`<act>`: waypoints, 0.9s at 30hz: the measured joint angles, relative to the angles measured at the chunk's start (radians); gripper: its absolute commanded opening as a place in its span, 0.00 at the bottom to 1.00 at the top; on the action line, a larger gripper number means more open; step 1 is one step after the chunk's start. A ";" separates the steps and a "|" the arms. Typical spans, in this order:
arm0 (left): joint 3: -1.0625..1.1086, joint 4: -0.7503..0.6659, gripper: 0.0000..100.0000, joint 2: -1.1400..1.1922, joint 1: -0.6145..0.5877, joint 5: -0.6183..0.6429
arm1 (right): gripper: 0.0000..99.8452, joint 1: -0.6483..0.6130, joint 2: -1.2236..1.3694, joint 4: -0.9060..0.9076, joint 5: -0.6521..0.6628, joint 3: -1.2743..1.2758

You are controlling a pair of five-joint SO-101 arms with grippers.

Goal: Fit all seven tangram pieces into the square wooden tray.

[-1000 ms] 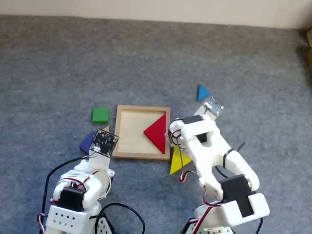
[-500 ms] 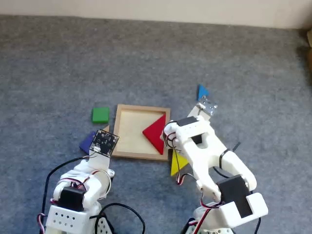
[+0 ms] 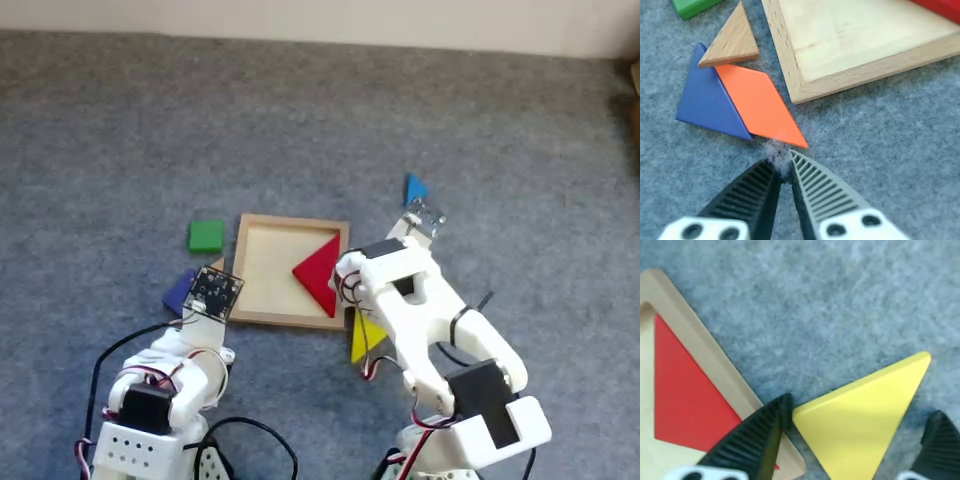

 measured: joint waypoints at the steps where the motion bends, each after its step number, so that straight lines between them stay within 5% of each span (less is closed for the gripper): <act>1: 0.000 0.000 0.01 0.000 0.000 0.000 | 0.38 0.000 0.000 0.000 0.000 0.000; 27: 0.000 0.000 0.01 0.000 0.000 0.000 | 0.38 -0.002 0.000 0.041 0.003 -0.006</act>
